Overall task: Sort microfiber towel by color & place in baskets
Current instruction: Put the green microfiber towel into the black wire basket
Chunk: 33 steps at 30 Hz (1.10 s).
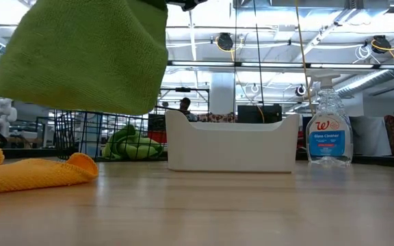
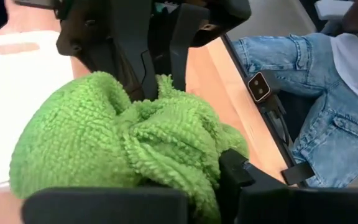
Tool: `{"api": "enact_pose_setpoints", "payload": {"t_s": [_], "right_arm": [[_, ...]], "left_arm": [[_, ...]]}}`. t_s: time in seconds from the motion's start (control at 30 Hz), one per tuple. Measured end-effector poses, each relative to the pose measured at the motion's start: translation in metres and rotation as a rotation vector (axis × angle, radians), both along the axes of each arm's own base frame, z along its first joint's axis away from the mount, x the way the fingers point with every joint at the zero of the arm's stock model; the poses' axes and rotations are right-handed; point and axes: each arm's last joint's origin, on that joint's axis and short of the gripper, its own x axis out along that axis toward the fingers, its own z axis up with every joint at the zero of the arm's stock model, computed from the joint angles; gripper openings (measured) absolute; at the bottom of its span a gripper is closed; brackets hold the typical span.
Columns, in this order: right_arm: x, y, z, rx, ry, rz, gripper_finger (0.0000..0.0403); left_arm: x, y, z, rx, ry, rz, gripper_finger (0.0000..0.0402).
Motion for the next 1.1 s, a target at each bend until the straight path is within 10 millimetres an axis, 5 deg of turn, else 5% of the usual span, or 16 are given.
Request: {"api": "enact_pose_setpoints", "payload": {"t_s": [0.5,0.77,1.1], "right_arm": [[-0.018,0.019,-0.009,0.065,0.169,-0.032,0.0009],[-0.019,0.017,-0.008,0.059,0.148,-0.132,0.0010],[-0.014,0.002,-0.006,0.088,0.123,-0.237,0.0010]], "left_arm": [[-0.037,-0.044,-0.011,0.186,0.047,0.353,0.0227],[-0.043,-0.078,-0.012,0.243,-0.182,0.506,0.0240],[-0.028,-0.103,-0.044,0.485,-0.296,0.587,0.0240]]}}
